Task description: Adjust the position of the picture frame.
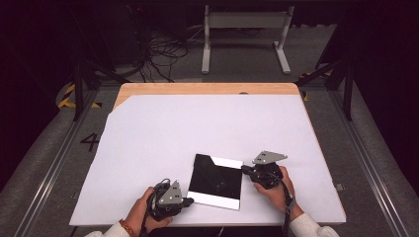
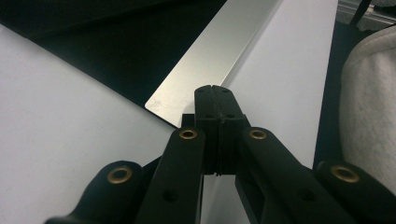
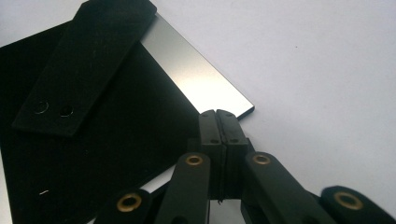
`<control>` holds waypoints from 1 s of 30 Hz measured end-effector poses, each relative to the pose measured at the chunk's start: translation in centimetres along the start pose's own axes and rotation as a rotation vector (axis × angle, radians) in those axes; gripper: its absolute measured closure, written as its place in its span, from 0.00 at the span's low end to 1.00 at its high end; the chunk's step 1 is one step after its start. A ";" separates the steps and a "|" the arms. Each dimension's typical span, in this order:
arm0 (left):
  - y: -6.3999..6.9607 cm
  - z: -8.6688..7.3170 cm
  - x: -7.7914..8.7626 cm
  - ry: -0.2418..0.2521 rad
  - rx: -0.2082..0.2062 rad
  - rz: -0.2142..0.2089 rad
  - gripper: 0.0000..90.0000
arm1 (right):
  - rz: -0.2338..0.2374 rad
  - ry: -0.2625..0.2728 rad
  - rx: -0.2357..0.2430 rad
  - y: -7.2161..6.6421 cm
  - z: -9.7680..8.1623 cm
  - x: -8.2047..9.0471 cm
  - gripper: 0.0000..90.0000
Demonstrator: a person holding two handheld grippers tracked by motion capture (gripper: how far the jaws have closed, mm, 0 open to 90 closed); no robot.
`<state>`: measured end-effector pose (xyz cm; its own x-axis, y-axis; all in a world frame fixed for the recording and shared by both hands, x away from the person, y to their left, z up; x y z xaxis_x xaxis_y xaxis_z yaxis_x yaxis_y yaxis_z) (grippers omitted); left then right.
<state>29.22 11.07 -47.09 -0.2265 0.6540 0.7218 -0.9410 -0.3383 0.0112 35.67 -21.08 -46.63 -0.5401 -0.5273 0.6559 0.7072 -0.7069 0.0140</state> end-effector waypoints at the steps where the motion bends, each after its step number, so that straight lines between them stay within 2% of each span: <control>1: 0.0 0.0 0.0 0.001 -0.001 0.000 1.00 | -0.003 0.001 0.001 0.0 0.0 0.0 1.00; 6: -0.2 0.1 -0.2 0.008 0.013 -0.017 1.00 | -0.008 0.001 -0.001 0.0 0.3 -0.4 1.00; 18: -0.7 0.5 -0.5 0.001 0.002 -0.019 1.00 | -0.027 0.003 -0.002 0.3 1.3 -1.5 1.00; 22: -1.1 0.8 -0.8 0.008 0.019 -0.027 1.00 | -0.029 0.002 -0.002 0.5 1.6 -1.8 1.00; 24: -1.1 0.9 -0.9 0.006 0.017 -0.022 1.00 | -0.047 0.000 0.002 0.7 1.8 -2.1 1.00; 28: -1.2 1.3 -1.2 0.006 0.014 -0.013 1.00 | -0.042 0.007 -0.013 1.2 2.1 -2.5 1.00; 30: -1.2 1.4 -1.4 0.004 0.021 -0.015 1.00 | -0.052 0.005 -0.004 1.2 2.2 -2.5 1.00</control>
<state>31.06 9.65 -47.11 -0.2133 0.6620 0.7185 -0.9389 -0.3423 0.0366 38.85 -19.53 -46.64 -0.5784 -0.4926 0.6503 0.6762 -0.7354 0.0444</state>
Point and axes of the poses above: each handheld gripper's, and its own axes: x roughly backward along the jaws, z roughly out of its top, y roughly to its right, the point moved 1 cm from there along -x, roughly forward along the jaws, and after that the axes turned 2 degrees about x, right-handed, at the moved point
